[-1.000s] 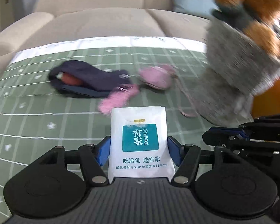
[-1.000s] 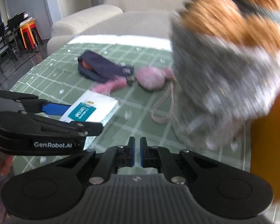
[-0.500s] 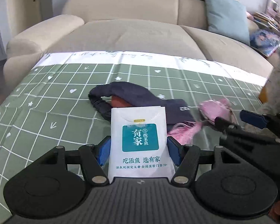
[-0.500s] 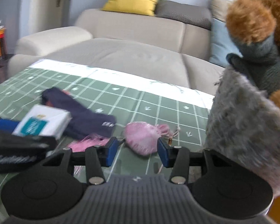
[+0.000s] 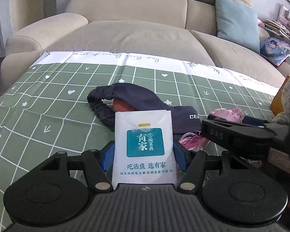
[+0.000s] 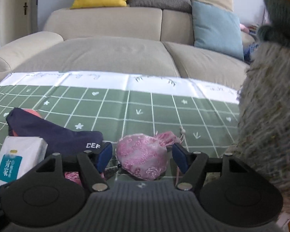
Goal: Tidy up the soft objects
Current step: 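Grasp the pink embroidered pouch with the right gripper, then carry the white packet and pink pouch over the orange box with both grippers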
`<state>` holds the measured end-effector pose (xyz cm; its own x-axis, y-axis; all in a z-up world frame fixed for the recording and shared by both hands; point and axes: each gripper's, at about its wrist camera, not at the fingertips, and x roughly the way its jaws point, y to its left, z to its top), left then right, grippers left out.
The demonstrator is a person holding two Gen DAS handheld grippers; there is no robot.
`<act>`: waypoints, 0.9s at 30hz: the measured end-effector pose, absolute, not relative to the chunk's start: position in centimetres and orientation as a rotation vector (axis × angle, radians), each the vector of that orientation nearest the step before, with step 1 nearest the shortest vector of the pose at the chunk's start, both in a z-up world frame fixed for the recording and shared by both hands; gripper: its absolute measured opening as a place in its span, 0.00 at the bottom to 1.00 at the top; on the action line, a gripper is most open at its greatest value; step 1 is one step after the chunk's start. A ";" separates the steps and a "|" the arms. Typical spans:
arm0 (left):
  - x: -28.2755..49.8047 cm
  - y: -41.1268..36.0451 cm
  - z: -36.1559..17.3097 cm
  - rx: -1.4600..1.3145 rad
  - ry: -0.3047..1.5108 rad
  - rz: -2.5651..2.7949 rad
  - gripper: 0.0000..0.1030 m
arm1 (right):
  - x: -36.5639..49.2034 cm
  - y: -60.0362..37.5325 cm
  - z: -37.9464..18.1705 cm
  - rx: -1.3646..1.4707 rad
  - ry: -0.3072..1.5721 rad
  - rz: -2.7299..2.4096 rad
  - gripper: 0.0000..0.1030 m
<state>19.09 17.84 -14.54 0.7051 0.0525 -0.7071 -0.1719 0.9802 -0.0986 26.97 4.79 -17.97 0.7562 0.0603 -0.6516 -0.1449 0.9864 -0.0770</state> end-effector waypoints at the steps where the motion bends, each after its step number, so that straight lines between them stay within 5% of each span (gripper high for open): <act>1: 19.2 17.8 -14.6 -0.162 0.780 0.125 0.70 | 27.1 4.7 -18.2 -0.117 0.719 0.114 0.66; 12: 19.0 17.2 -14.9 -0.143 0.776 0.123 0.70 | 26.6 4.1 -19.0 -0.130 0.733 0.165 0.50; 27: 15.2 16.6 -10.4 -0.136 0.720 0.158 0.70 | 21.4 3.0 -13.8 -0.163 0.626 0.301 0.48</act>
